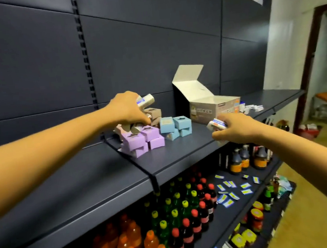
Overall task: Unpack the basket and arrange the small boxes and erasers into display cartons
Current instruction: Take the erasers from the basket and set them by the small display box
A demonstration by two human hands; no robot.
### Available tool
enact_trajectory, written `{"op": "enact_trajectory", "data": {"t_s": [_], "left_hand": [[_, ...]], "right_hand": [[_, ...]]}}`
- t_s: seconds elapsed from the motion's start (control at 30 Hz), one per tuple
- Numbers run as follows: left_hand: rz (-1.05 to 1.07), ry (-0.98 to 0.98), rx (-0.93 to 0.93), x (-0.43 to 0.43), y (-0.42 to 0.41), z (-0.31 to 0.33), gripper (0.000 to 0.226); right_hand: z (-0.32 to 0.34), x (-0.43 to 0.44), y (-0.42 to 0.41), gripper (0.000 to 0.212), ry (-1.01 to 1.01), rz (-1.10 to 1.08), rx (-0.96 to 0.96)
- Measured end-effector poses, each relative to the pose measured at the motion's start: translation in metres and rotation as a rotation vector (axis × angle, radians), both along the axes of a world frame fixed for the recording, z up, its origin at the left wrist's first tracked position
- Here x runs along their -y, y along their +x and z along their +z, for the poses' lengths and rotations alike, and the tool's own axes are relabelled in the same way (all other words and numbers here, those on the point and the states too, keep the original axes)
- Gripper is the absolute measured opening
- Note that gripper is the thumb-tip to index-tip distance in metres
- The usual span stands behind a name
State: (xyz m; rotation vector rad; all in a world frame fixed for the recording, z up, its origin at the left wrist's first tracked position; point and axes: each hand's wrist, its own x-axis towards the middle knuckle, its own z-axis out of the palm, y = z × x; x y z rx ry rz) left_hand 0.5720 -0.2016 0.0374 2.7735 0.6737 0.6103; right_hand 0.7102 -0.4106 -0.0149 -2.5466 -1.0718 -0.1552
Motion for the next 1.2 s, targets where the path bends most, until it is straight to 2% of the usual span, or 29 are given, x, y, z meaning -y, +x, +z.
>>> {"op": "enact_trajectory", "data": {"t_s": [0.07, 0.2, 0.33, 0.53, 0.7, 0.8, 0.87, 0.97, 1.2], "left_hand": [[-0.053, 0.008, -0.025, 0.023, 0.040, -0.006, 0.029], [-0.143, -0.005, -0.024, 0.057, 0.116, -0.011, 0.032], [-0.222, 0.009, -0.048, 0.085, 0.192, -0.020, 0.033], [-0.316, 0.082, -0.080, 0.115, 0.318, -0.031, 0.036], [-0.349, 0.066, -0.091, 0.136, 0.417, -0.035, 0.037], [-0.362, 0.049, -0.106, 0.149, 0.468, -0.039, 0.037], [-0.366, 0.055, -0.109, 0.157, 0.498, -0.046, 0.029], [-0.336, 0.038, -0.109, 0.167, 0.538, -0.060, 0.034], [-0.235, 0.015, -0.136, 0.170, 0.622, -0.093, 0.034]], "right_hand": [[-0.003, 0.025, 0.032, 0.031, -0.007, -0.049, 0.010], [-0.010, 0.065, 0.089, 0.016, 0.010, -0.111, 0.008], [-0.020, 0.096, 0.152, 0.020, 0.015, -0.187, 0.023], [-0.024, 0.120, 0.261, 0.021, -0.014, -0.220, 0.055], [-0.015, 0.129, 0.353, 0.020, -0.022, -0.243, 0.055], [-0.019, 0.132, 0.404, 0.023, -0.023, -0.222, 0.013], [-0.025, 0.133, 0.435, 0.024, -0.022, -0.204, -0.002], [-0.030, 0.132, 0.481, 0.019, -0.024, -0.162, 0.001], [-0.040, 0.112, 0.593, 0.025, -0.024, -0.013, 0.021]]}}
